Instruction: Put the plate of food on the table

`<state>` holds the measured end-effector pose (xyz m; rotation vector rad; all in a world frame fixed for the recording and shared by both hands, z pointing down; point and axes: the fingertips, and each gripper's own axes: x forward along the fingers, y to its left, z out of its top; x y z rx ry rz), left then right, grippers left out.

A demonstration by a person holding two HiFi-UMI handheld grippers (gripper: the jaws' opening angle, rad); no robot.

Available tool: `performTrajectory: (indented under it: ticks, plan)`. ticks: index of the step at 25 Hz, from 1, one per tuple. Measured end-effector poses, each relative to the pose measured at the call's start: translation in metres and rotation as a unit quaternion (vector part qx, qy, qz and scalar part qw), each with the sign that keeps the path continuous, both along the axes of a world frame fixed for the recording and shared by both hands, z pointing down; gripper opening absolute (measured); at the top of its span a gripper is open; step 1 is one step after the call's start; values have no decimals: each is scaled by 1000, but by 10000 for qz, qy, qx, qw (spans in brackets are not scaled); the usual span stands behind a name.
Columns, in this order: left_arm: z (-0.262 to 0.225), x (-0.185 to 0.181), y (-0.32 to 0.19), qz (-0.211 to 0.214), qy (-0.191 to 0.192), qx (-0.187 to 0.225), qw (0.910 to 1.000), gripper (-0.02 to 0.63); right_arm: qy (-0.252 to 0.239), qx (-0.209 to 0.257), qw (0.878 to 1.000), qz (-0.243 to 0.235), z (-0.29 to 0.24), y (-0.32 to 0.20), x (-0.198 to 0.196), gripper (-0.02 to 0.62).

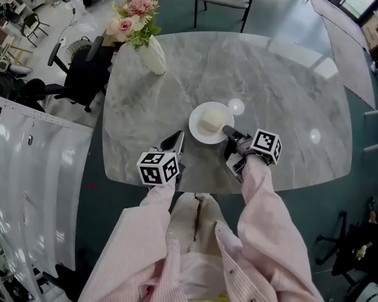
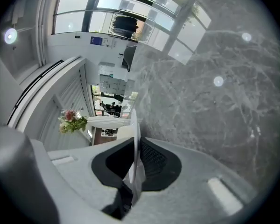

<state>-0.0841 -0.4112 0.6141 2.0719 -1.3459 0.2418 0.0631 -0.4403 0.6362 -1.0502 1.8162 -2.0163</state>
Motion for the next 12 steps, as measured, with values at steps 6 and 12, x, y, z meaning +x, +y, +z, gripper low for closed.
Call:
performTrajectory:
  ticks: [6,12]
  plan:
    - [8,-2,1,-26,58,-96,9999,-3,222,-106,9997,-48,10,1,0,23]
    - [11,-3,2,-44,88,-125,9999,-3,445,-139,9989,-56,17,3,1,23]
